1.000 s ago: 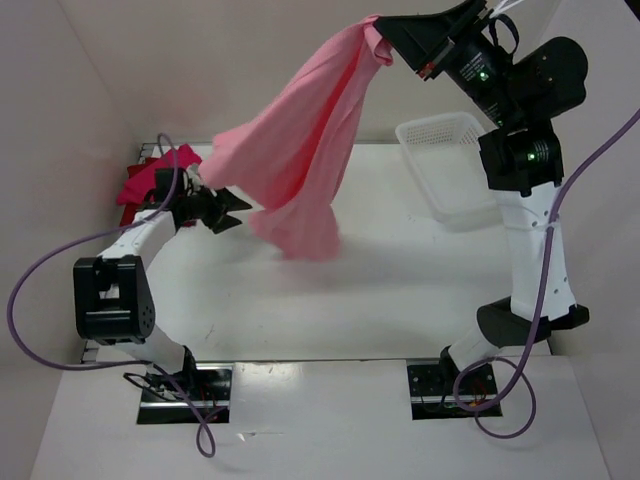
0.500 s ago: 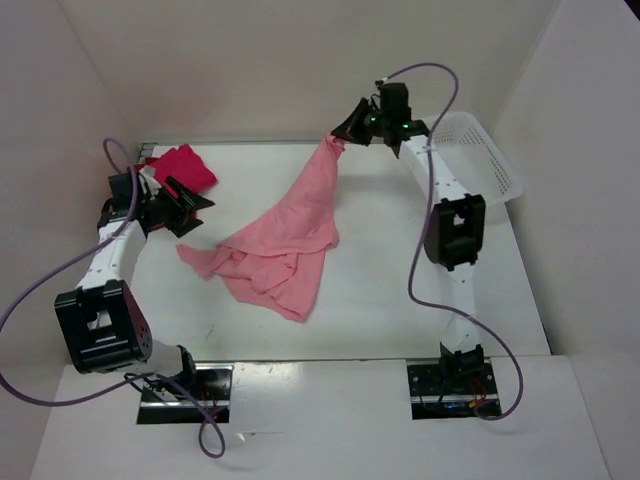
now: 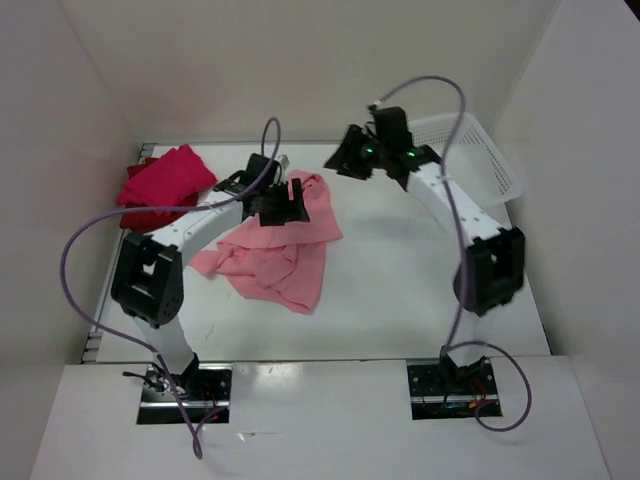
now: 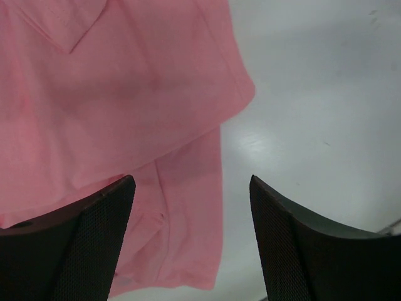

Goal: Fold and stack the t-shirts
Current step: Move the tshirt to the center of the board, then flatten out the tshirt

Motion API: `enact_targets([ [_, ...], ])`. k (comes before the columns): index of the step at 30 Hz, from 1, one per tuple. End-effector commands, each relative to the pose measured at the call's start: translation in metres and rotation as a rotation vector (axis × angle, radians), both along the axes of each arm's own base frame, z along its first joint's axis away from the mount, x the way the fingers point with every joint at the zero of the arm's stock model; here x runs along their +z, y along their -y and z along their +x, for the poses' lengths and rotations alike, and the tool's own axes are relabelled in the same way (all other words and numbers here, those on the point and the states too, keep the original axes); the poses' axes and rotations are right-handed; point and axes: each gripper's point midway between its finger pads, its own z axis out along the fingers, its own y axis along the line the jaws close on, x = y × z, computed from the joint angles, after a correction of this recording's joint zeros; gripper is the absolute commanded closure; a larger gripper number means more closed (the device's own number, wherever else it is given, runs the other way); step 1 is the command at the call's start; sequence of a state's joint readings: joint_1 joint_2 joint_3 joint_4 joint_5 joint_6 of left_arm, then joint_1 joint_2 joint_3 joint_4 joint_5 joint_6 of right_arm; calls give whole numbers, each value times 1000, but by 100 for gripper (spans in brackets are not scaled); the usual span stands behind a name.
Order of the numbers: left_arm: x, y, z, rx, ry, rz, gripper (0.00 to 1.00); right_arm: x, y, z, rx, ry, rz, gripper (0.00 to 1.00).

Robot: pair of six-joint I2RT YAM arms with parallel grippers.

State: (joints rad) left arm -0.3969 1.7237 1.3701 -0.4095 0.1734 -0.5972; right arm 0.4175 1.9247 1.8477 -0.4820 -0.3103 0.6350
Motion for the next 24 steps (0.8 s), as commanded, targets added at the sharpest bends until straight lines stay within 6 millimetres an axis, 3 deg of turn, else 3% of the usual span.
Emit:
enact_targets([
  [1,-19,-6,24,28,29,135,19,41,96,-3,-254,123,84,53],
  [2,-35,3,26,-1,13,166,18,34,107,-10,-273,109,77,63],
  [3,-39,7,33,-9,21,184,18,2,116,-25,-284,25,43,72],
  [5,-50,29,40,-71,19,237,18,-7,114,-51,-262,-1,40,92],
  [6,-53,34,45,-79,30,270,18,-39,102,-75,-227,-81,36,94],
  [7,-72,35,46,-88,7,331,16,-38,94,-93,-196,-80,61,94],
  [8,-75,46,46,-117,17,357,16,-50,87,-106,-181,-106,65,94],
  [9,-66,54,57,-132,57,376,16,-81,82,-127,-175,-179,61,91],
  [10,-72,53,58,-132,54,429,16,-91,66,-146,-128,-202,58,88],
  [11,-88,56,59,-147,37,460,16,-109,63,-166,-104,-241,55,75],
  [13,-97,67,62,-174,39,459,21,-118,44,-189,-51,-261,68,63],
  [14,-97,70,61,-184,34,447,25,-133,43,-202,-39,-289,42,53],
  [15,-100,76,59,-199,31,442,28,-137,34,-212,-10,-301,42,50],
  [16,-107,76,58,-201,21,448,32,-145,30,-216,-5,-319,40,48],
  [17,-107,76,58,-201,21,448,43,-162,29,-223,3,-354,15,47],
  [20,-122,72,60,-203,4,484,56,-179,11,-232,37,-385,13,44],
  [21,-127,65,61,-195,-15,493,69,-183,6,-234,44,-394,14,43],
  [22,-127,61,63,-171,-23,484,77,-178,-6,-232,69,-376,23,41],
  [24,-101,64,66,-150,29,447,85,-193,-15,-233,84,-405,-3,40],
])
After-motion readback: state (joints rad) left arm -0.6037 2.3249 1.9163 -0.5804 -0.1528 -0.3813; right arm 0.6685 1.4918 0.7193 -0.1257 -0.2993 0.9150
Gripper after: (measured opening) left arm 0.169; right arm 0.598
